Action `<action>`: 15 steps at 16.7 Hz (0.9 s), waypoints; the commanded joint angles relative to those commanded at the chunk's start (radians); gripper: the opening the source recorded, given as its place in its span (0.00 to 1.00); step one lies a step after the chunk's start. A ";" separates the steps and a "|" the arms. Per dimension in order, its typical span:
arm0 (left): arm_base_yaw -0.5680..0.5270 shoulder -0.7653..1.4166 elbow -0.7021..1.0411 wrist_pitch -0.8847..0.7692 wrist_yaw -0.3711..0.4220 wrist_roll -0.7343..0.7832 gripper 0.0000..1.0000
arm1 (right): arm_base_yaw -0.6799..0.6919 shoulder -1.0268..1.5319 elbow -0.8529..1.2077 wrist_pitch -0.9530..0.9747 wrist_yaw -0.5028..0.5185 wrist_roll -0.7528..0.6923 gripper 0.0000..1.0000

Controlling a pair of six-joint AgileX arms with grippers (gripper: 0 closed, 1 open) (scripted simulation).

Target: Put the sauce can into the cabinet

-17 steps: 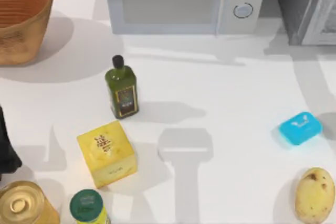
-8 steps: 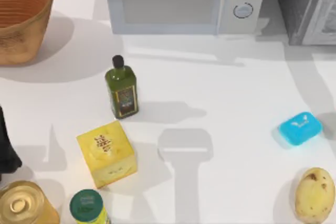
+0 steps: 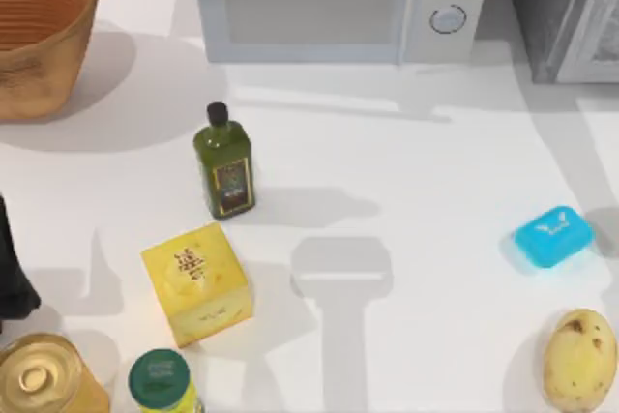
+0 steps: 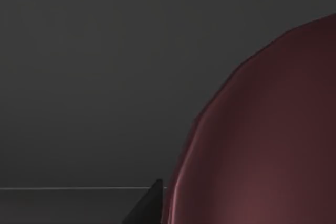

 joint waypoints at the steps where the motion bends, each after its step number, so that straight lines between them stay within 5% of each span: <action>1: 0.000 0.000 0.000 0.000 0.000 0.000 1.00 | -0.011 0.066 0.049 0.009 -0.006 0.000 0.00; 11: 0.000 0.000 0.000 0.000 0.000 0.000 1.00 | -0.045 0.283 0.229 0.045 -0.048 -0.009 0.00; 15: 0.000 0.000 0.000 0.000 0.000 0.000 1.00 | -0.045 0.283 0.229 0.045 -0.048 -0.009 0.30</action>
